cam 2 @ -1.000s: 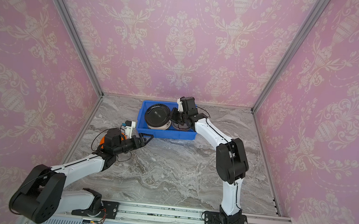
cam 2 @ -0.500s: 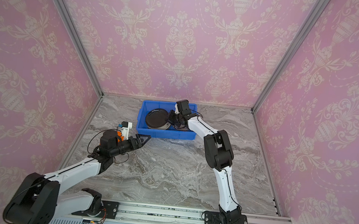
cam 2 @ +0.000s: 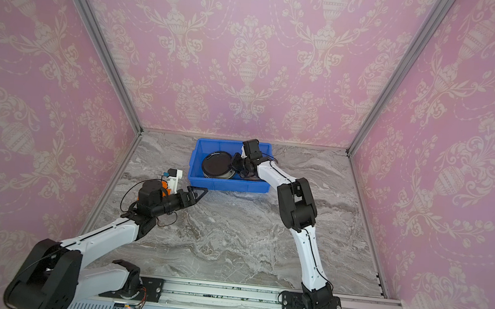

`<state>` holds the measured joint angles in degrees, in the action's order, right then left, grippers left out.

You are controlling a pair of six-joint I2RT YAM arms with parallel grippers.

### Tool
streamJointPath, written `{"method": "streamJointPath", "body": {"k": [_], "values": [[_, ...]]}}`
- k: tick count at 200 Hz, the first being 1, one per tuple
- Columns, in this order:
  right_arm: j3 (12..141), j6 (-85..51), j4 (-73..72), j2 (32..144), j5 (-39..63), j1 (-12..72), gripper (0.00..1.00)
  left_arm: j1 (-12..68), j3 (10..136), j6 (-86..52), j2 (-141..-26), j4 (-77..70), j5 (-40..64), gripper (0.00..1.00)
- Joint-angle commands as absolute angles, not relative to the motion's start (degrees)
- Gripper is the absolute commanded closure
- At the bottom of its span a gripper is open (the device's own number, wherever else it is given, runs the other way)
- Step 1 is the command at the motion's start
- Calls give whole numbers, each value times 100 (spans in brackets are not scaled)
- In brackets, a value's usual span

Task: Place the plates into the plastic bin on the countertop
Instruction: Place the plate in the plastic bin.

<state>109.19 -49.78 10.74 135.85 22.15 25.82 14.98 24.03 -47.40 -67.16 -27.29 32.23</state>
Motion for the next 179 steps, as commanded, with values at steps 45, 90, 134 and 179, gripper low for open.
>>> {"method": "streamJointPath", "body": {"k": [45,90,134,179], "values": [[11025,-4900,1256,13488,1952,2545,65,1438,2410,-4588,-6768,-2689,3173,1],[10856,-4712,1292,13179,1749,2538,63,1435,2465,-4605,-6849,-2761,3212,1],[10816,-4536,1449,12961,1716,2534,62,1439,2518,-4674,-7072,-3001,3277,1],[10721,-4336,1639,12850,1581,2516,62,1434,2548,-4687,-7145,-3074,3279,1]]}}
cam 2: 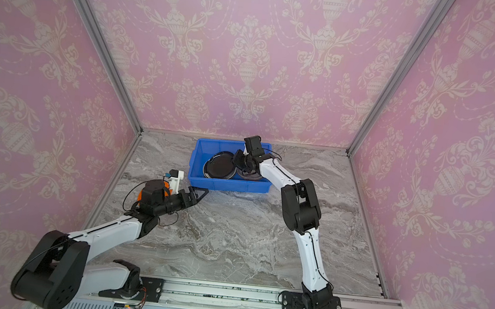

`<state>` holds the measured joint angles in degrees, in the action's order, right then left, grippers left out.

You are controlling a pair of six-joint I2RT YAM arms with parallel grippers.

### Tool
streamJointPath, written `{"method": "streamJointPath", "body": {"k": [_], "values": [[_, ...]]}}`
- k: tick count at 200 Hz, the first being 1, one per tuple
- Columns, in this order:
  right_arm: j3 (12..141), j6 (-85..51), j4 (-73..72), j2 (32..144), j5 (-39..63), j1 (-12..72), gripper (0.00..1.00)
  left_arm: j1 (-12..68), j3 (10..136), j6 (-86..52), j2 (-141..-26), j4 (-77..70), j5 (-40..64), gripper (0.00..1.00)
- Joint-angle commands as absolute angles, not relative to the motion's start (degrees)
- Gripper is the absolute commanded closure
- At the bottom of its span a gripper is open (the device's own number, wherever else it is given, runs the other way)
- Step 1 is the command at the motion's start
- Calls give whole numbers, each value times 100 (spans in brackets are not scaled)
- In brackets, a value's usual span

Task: Place the plates into the plastic bin on the countertop
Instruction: Place the plate in the plastic bin.

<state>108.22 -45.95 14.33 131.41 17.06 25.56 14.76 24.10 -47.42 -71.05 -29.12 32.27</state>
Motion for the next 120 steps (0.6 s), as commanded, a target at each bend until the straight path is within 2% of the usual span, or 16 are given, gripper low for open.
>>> {"method": "streamJointPath", "body": {"k": [1,120], "values": [[10718,-4334,1641,12850,1577,2510,62,1437,2548,-4686,-7145,-3075,3278,1],[11646,-4023,2443,13549,1478,2566,64,1437,2568,-4683,-7395,-3241,3301,1]]}}
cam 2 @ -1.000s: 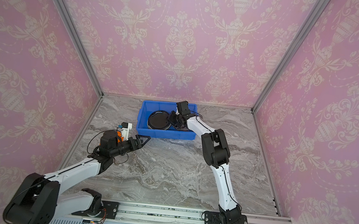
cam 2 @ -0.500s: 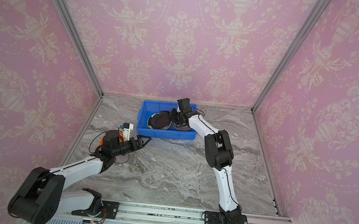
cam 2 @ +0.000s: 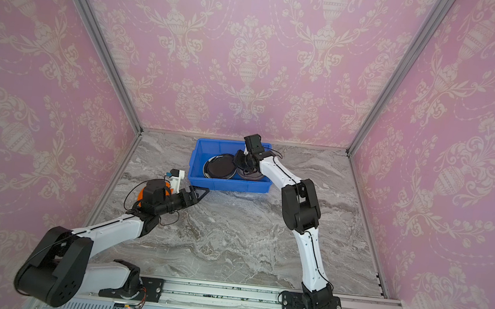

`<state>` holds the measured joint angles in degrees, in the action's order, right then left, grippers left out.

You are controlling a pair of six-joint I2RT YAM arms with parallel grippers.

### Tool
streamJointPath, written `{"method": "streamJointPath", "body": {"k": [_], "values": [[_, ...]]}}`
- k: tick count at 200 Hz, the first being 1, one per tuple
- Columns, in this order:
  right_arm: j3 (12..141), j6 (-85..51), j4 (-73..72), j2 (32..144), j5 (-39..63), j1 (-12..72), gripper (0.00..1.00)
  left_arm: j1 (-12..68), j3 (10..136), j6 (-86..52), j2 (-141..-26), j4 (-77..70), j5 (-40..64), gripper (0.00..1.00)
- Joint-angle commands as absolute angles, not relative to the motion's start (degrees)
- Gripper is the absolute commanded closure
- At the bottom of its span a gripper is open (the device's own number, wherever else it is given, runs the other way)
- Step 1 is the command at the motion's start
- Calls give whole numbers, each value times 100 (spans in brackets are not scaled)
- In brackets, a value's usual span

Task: Place the plates into the plastic bin on the countertop
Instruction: Place the plate in the plastic bin.

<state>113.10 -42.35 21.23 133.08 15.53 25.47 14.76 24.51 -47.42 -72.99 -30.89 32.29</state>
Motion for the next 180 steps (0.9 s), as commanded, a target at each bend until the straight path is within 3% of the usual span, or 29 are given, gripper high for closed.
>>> {"method": "streamJointPath", "body": {"k": [1,102,125,180], "values": [[11654,-4020,2448,13555,1477,2570,64,1439,2571,-4684,-7398,-3246,3303,1],[12172,-3986,2689,14071,1502,2679,68,1435,2566,-4633,-7414,-3226,3280,1],[12251,-3925,2821,14056,1405,2684,57,1438,2575,-4641,-7409,-3223,3300,1],[12209,-3690,3017,13689,1155,2678,52,1438,2627,-4649,-7426,-3238,3280,1]]}}
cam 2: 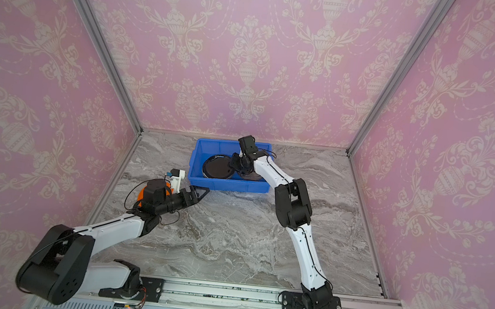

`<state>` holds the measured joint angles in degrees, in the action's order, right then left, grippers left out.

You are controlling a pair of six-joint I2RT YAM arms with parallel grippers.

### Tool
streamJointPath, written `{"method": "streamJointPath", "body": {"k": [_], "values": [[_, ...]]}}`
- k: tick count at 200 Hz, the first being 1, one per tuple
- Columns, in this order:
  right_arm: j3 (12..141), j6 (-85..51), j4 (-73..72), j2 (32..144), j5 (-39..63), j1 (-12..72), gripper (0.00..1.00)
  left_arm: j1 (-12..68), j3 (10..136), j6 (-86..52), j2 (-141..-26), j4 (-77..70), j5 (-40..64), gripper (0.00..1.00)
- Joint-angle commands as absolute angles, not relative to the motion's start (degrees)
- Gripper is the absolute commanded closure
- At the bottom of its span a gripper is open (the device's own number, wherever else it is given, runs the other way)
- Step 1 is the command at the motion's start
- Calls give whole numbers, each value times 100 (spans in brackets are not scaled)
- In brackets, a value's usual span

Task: Place the plates into the plastic bin on the countertop
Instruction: Place the plate in the plastic bin.

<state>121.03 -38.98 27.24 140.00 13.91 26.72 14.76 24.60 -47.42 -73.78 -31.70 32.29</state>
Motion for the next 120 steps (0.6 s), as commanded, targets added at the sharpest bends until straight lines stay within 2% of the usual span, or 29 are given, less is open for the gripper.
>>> {"method": "streamJointPath", "body": {"k": [1,44,120], "values": [[12208,-3682,3020,13682,1149,2679,52,1435,2627,-4649,-7426,-3236,3279,1],[11988,-3630,2916,13482,1142,2677,52,1435,2670,-4667,-7501,-3291,3285,1],[12027,-3954,2583,13869,1522,2712,54,1440,2645,-4593,-7445,-3188,3252,1]]}}
